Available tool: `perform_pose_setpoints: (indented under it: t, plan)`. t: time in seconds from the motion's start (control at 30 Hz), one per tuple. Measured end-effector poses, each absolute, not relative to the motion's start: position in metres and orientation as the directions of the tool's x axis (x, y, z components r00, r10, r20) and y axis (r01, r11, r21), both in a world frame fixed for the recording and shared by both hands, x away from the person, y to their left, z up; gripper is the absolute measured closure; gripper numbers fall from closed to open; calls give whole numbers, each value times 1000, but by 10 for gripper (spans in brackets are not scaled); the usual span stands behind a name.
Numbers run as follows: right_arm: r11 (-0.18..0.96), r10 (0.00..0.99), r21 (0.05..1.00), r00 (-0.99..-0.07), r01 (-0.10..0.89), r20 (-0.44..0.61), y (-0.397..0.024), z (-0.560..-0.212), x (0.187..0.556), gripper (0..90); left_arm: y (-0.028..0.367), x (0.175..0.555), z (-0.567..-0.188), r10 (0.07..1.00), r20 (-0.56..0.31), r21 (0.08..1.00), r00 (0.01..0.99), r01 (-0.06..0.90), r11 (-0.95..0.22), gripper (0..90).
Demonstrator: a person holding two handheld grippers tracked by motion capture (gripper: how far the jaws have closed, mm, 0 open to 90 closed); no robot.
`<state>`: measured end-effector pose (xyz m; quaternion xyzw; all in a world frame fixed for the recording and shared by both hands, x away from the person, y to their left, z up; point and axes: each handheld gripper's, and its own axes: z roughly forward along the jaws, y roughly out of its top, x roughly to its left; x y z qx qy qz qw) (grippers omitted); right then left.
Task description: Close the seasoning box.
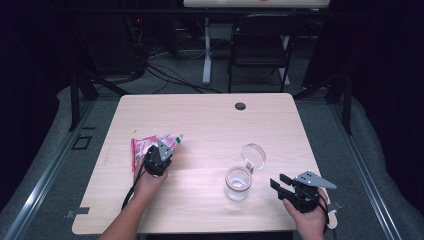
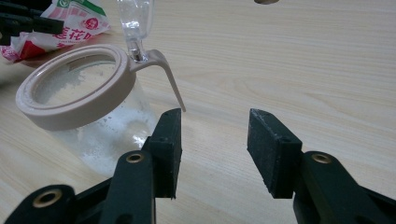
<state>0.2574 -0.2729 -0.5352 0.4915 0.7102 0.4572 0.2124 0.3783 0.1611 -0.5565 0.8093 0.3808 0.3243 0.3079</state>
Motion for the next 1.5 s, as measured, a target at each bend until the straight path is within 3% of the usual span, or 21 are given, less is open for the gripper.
perform_pose_setpoints:
  t: [0.5, 0.93, 1.17, 1.5]
  plan:
    - [103, 893, 857, -426, 504, 144, -273, -535, 258, 548, 179, 384, -546, 850, 174, 776, 496, 462, -429, 893]
    - [110, 892, 856, -430, 504, 139, -272, -535, 258, 545, 194, 375, -531, 879, 144, 801, 454, 467, -373, 897]
    - [113, 889, 859, -436, 500, 137, -270, -534, 260, 539, 210, 367, -523, 896, 83, 830, 436, 467, -305, 898]
    - [113, 886, 865, -443, 490, 136, -268, -533, 264, 531, 223, 360, -513, 913, 85, 840, 400, 464, -281, 899]
